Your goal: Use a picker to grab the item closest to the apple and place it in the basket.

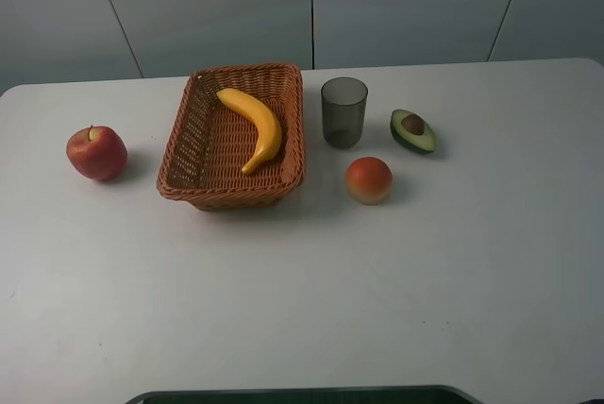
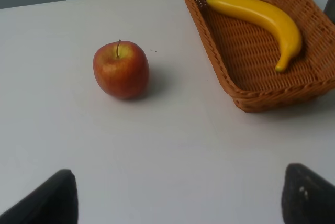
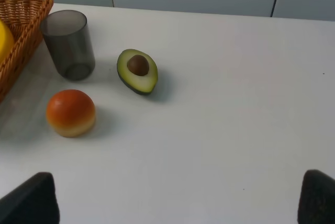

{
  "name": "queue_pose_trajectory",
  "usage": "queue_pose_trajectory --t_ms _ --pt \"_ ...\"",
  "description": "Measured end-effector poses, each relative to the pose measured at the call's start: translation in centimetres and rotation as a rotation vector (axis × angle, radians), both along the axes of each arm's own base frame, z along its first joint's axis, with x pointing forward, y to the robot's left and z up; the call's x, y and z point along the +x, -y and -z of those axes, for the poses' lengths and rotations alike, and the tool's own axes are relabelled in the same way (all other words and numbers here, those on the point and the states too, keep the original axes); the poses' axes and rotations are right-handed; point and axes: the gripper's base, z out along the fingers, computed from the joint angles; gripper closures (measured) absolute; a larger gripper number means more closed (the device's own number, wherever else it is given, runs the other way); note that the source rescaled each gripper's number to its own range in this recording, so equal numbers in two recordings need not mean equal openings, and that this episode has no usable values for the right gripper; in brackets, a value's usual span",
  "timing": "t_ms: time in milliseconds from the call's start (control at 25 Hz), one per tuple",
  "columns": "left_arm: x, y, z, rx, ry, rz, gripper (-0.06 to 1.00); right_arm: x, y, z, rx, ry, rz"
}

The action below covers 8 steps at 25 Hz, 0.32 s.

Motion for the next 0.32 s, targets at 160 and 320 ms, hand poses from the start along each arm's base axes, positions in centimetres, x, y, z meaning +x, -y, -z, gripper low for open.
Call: queue_pose_trajectory --t_ms 160,320 --pt "0.00 0.00 0.00 0.000 0.000 0.000 -0.06 0.00 0.00 0.00 0.000 0.000 0.000" --pt "0.00 0.00 0.00 0.001 0.000 0.001 -0.06 0.00 0.00 0.00 0.000 0.000 0.000"
